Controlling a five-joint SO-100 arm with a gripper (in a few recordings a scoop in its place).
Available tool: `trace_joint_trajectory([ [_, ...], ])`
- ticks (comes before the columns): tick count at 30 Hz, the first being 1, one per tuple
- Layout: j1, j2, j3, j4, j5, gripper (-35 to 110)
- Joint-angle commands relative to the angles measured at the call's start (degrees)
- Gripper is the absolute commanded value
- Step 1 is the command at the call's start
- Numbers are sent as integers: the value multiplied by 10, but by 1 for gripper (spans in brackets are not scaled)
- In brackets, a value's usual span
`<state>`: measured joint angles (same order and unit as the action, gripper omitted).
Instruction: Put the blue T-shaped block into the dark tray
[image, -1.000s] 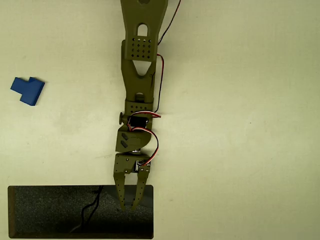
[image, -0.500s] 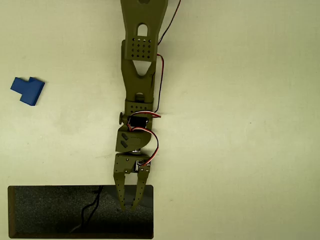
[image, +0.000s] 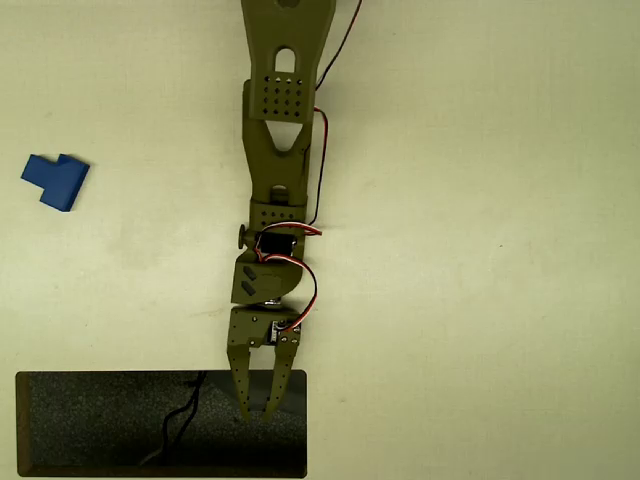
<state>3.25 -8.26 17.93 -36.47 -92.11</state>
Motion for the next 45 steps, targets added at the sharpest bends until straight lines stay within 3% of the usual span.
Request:
trace_joint_trajectory([
  [1,5,-7,-7,-14,-4,5],
  [14,-3,-7,-7,-15,-7,0],
  [17,-9,-2,-62,11,69,0],
  [20,-9,97,-129,212,140,0],
  [25,9,397,-122,661,230,0],
  [30,47,701,23,1184,156,0],
  [32,73,800,124,1346,109,0],
  [33,88,858,213,1371,107,0],
  [39,208,1059,613,1332,-8,0],
  [45,381,1076,848,1055,-206,0],
])
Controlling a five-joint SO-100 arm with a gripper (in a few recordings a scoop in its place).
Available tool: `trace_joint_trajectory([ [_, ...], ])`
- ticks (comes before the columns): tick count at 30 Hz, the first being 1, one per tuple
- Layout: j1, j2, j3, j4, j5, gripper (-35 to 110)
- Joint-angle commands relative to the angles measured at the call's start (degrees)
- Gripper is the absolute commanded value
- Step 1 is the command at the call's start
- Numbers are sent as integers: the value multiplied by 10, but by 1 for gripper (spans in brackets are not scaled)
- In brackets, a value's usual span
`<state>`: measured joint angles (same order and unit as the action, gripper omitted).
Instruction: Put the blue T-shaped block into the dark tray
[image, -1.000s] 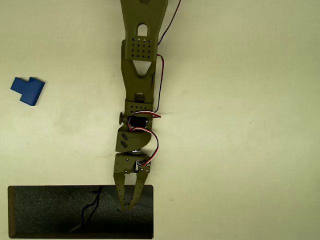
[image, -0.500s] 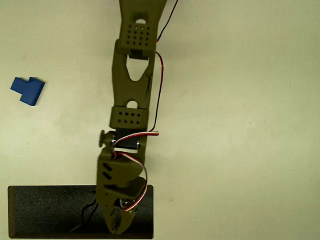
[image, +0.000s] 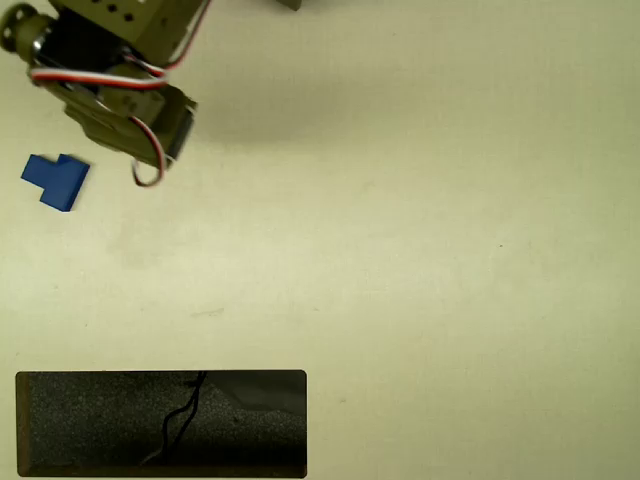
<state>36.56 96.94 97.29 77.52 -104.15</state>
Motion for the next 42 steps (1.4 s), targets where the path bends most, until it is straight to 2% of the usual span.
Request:
trace_joint_trajectory([
  [1,72,10,69,-134,-112,0],
  [7,182,-158,34,-345,-241,0],
  [13,258,-367,-146,-396,-387,0],
  [16,270,-459,-249,-411,-427,0],
  [20,248,-512,-317,-411,-402,0],
  [27,191,-527,-332,-416,-349,0],
  [34,89,-468,-211,-498,-294,0],
  [42,-34,-398,-96,-535,-202,0],
])
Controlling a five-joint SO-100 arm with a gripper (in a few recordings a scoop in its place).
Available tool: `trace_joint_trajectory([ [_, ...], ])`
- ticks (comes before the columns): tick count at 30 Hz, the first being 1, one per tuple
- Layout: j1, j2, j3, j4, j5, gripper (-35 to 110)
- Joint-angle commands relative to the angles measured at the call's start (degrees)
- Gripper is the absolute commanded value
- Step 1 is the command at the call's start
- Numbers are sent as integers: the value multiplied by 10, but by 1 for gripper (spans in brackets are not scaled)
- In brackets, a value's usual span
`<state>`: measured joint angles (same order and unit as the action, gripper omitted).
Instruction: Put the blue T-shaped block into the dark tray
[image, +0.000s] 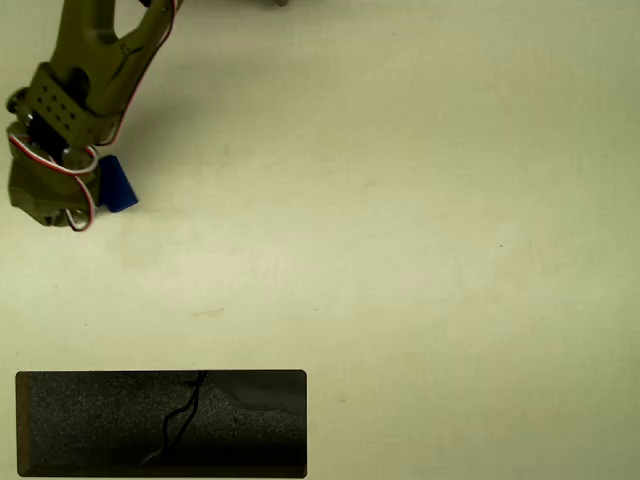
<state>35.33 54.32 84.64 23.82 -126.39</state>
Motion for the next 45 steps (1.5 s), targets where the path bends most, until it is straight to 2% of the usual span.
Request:
trace_joint_trajectory([
  [1,-33,34,39,1,31,0],
  [6,-68,62,13,31,112,0],
  [11,-111,176,-30,209,207,0],
  [14,-127,275,42,339,182,0],
  [19,-112,424,253,375,102,0],
  [22,-54,460,311,390,26,0],
  [26,60,434,294,392,-112,0],
  [30,144,374,260,332,-220,0],
  [36,133,279,209,257,-200,0],
  [45,107,200,146,224,-161,0],
])
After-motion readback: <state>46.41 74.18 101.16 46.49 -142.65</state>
